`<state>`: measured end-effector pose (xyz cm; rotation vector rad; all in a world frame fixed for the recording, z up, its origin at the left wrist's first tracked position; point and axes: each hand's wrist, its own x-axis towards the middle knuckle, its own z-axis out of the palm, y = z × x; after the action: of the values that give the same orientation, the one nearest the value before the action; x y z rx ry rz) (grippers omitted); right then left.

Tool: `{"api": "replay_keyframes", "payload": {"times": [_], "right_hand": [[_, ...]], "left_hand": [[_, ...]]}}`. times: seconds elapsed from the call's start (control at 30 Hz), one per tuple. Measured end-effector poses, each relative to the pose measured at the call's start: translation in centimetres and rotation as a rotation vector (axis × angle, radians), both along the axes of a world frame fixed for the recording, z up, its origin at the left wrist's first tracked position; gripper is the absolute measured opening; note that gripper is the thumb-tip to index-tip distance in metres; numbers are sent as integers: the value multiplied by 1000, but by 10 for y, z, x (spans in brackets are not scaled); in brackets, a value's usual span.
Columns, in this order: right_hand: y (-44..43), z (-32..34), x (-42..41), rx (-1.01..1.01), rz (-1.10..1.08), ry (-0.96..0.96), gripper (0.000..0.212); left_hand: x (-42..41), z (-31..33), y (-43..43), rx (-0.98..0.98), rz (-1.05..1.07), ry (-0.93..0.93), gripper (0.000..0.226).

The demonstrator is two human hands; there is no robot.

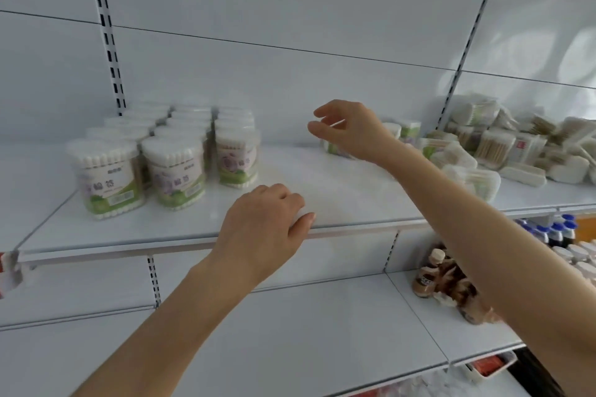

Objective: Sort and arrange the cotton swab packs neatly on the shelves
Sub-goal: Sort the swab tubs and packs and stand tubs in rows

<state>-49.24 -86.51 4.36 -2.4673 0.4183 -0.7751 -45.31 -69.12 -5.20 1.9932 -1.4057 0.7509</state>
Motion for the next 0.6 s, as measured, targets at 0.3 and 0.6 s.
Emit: {"api": "replay_keyframes", "payload": {"times": [0.3, 0.6], "right_hand": [[-110, 8, -144, -115, -172, 338, 51], [-144, -16, -182, 53, 103, 203, 18]], "left_hand": [[-63, 10, -81, 49, -138, 70, 29], [-106, 25, -148, -84, -265, 530, 76]]}}
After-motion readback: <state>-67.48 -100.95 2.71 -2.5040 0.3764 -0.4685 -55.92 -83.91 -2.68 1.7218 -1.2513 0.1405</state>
